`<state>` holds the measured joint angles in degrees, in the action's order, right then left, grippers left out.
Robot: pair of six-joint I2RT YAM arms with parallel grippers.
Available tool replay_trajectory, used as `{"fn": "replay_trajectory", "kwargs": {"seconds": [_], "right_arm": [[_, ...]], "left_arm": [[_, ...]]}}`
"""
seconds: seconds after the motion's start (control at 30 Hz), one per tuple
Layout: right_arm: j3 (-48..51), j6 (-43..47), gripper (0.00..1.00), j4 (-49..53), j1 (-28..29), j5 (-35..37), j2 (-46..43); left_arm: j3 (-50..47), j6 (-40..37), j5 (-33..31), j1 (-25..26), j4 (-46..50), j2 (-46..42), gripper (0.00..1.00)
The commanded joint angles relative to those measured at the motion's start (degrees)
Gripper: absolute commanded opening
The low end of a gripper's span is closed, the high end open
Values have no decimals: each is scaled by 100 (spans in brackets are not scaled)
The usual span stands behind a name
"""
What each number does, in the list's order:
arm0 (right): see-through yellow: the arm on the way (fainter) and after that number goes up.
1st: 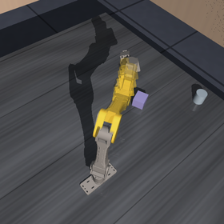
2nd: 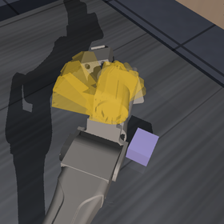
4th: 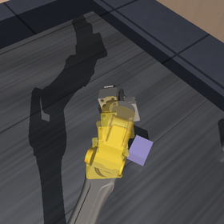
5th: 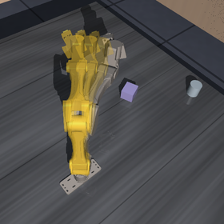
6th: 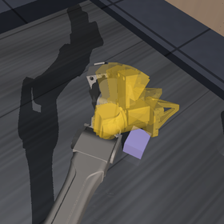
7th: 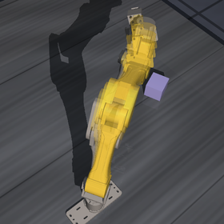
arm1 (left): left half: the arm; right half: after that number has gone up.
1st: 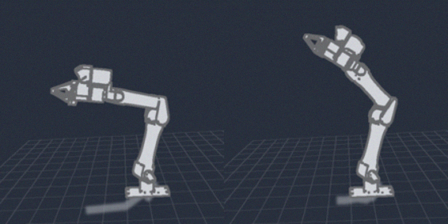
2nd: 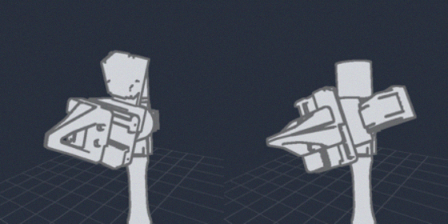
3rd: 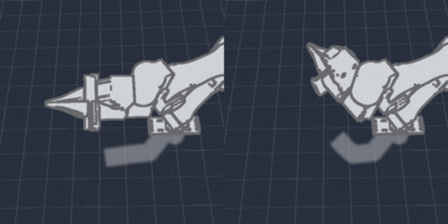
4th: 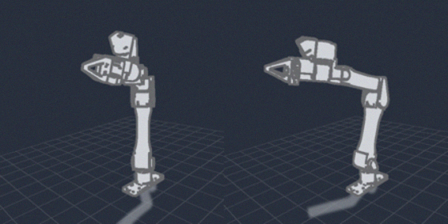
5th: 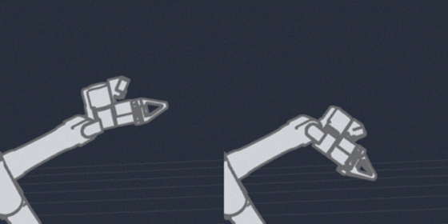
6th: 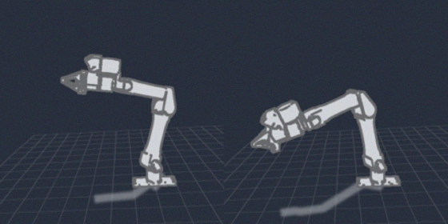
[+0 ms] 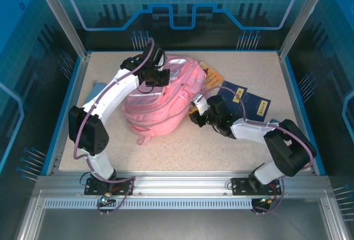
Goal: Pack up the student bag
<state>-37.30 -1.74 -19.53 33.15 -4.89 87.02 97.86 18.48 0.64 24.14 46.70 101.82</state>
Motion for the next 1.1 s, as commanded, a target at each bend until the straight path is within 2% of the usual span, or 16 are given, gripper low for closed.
{"fn": "replay_trajectory", "kwargs": {"seconds": [0.0, 0.17, 0.37, 0.47, 0.77, 1.07], "right_arm": [[-192, 86, 24, -294, -174, 58, 151], [-264, 163, 24, -283, -230, -38, 183], [-422, 292, 12, -64, -221, -419, 197], [-479, 306, 1, 17, -212, -492, 223], [-430, 302, 0, 157, -181, -569, 145], [-1, 207, 0, 166, 202, -611, -228]], "left_arm": [[79, -265, 318, -30, -306, -439, 0], [42, -418, 347, -35, -275, -470, 0], [34, -359, 463, -32, -334, -424, 0], [31, -336, 459, -35, -365, -413, 0], [18, -35, 205, -39, -512, -418, 0], [48, 367, -126, -44, -768, -336, 0]]}}
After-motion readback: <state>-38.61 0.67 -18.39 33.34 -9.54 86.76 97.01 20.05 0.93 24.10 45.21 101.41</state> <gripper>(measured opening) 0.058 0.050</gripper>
